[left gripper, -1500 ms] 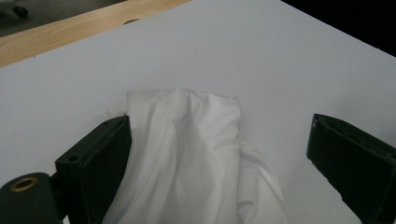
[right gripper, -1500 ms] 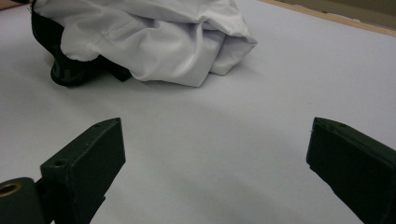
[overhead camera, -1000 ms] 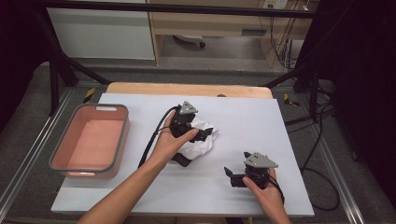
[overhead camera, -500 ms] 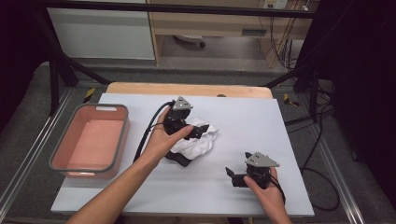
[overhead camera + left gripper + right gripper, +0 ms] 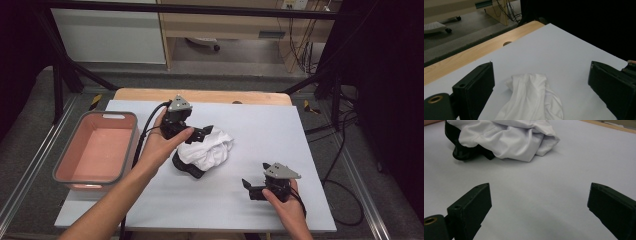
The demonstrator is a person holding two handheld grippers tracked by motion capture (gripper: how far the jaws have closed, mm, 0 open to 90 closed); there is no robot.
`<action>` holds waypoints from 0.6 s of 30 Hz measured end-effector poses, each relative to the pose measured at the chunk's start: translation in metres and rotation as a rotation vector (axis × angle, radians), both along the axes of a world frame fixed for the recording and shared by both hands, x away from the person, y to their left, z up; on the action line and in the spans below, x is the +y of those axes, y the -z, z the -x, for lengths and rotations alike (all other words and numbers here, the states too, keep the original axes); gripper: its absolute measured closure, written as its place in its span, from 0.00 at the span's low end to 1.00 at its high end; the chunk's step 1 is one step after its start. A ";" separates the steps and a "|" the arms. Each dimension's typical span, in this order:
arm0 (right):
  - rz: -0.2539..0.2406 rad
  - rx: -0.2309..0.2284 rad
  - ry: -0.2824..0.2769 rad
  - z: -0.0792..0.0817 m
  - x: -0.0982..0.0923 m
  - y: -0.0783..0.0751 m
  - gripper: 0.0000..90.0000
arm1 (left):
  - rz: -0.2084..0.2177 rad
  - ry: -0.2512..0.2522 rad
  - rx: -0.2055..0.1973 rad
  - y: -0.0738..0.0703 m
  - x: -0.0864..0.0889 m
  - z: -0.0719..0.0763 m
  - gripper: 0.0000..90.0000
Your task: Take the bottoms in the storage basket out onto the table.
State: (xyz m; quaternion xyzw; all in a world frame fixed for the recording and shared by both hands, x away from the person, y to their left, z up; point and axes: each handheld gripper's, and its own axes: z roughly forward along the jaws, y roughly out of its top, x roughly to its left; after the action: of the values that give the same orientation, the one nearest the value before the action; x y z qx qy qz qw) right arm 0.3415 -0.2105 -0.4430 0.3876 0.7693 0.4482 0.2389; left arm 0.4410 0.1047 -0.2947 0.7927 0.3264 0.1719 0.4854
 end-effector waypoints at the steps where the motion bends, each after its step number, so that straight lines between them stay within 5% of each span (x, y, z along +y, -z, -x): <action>1: -0.006 -0.001 0.001 0.000 0.000 -0.001 0.06 | -0.004 -0.001 -0.002 -0.002 0.003 0.001 0.07; 18: -0.002 0.000 -0.001 0.000 0.001 0.000 0.06 | 0.012 -0.091 -0.031 -0.024 0.056 -0.001 0.06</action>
State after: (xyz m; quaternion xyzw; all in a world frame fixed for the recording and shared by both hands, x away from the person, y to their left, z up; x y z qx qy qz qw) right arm 0.3419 -0.2099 -0.4431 0.3875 0.7692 0.4489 0.2383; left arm 0.4421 0.1602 -0.2708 0.7712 0.3558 0.2041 0.4868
